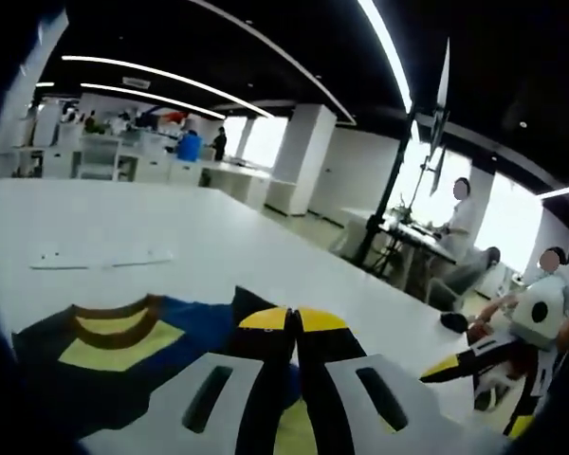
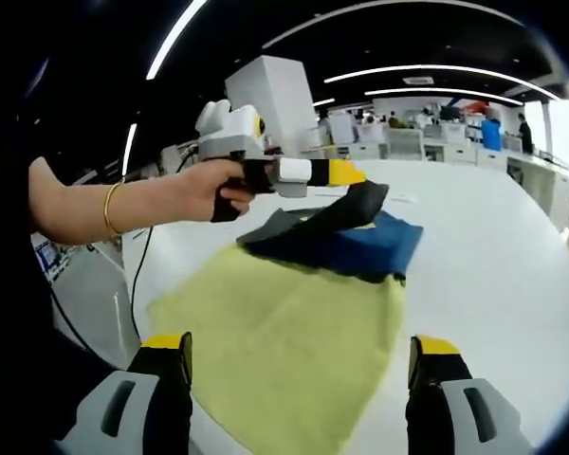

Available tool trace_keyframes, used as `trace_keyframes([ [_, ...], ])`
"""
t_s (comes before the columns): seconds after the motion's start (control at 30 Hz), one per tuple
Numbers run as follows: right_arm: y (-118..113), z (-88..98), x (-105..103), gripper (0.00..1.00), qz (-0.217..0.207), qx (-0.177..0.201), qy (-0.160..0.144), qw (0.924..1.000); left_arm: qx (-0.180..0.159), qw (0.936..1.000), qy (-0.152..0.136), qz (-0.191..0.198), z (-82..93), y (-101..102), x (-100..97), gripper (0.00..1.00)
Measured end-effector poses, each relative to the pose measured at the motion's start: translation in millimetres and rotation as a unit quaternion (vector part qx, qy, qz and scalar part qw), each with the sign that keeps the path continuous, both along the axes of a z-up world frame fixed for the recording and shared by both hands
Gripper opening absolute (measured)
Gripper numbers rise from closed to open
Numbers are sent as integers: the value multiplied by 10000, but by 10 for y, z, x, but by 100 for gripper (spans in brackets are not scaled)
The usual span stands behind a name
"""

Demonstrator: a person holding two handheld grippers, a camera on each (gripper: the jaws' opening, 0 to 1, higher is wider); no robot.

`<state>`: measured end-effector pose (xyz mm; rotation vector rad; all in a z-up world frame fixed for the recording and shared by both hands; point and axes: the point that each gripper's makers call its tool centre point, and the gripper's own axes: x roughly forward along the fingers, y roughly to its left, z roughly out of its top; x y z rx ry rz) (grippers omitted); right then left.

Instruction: Fold the garment on the visible template until the final outline fits inside the template.

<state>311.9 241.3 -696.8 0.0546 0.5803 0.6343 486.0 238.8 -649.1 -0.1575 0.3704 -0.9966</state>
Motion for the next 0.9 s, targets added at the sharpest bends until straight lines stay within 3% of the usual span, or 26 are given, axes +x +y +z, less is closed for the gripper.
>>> trace_keyframes([
  [0.2,-46,-12,6,94,-55,-14,26,10000,140,9996,43,-228,-124,-138,-78,0],
  [0.43,-66,-46,3,93,-74,-13,86,9999,628,9961,64,-623,-444,-257,-296,0],
  [0.73,-87,-57,8,94,-103,6,105,9999,1035,9914,186,-781,-803,-310,-452,0],
  [0.8,-84,-48,5,94,-96,26,89,9999,1000,9912,231,-832,-819,-313,-494,3],
  [0.9,-70,-56,-12,94,-45,46,126,9999,951,9914,67,-896,-757,-313,-546,17],
])
